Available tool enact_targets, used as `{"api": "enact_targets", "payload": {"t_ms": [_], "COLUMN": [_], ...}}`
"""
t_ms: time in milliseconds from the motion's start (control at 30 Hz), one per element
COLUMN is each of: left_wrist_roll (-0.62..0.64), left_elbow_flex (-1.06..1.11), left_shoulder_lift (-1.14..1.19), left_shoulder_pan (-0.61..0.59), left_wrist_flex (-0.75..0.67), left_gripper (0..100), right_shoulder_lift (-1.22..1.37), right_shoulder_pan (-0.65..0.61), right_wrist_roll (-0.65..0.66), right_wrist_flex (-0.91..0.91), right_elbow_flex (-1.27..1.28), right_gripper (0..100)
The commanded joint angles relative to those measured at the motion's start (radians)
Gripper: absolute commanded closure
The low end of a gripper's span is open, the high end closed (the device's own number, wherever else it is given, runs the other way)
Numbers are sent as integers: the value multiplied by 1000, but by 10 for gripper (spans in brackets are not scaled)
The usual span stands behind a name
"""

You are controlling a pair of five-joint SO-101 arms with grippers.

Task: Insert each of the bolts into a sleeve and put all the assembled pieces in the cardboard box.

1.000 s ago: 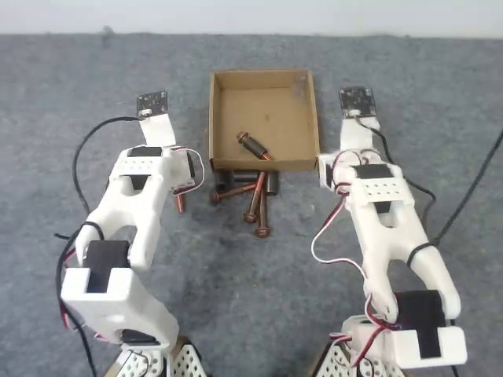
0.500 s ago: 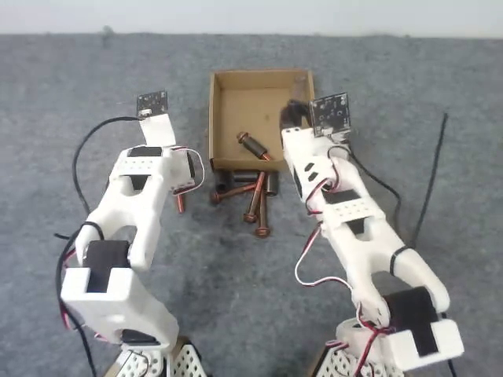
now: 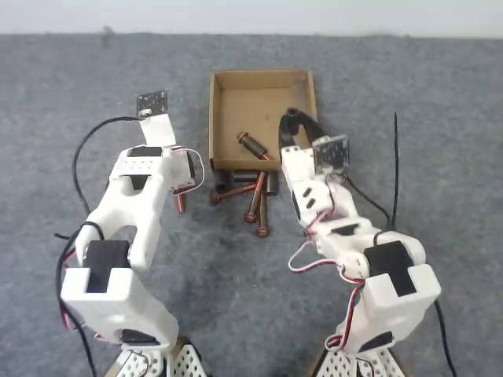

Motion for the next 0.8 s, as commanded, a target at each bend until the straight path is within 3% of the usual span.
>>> {"api": "enact_targets", "payload": {"t_ms": [0, 433, 767], "left_wrist_roll": [-12, -14, -14], "left_elbow_flex": [-13, -10, -10], "left_shoulder_lift": [-77, -77, -77], "left_shoulder_pan": [6, 6, 8], "left_wrist_flex": [-25, -25, -21], "left_gripper": [989, 989, 989], "right_shoulder_lift": [-90, -114, 77], "right_shoulder_pan": [-36, -51, -70], "right_wrist_roll": [14, 6, 11], "right_wrist_flex": [-137, -335, -340], "right_elbow_flex": [124, 407, 311], "right_gripper": [989, 989, 989]}}
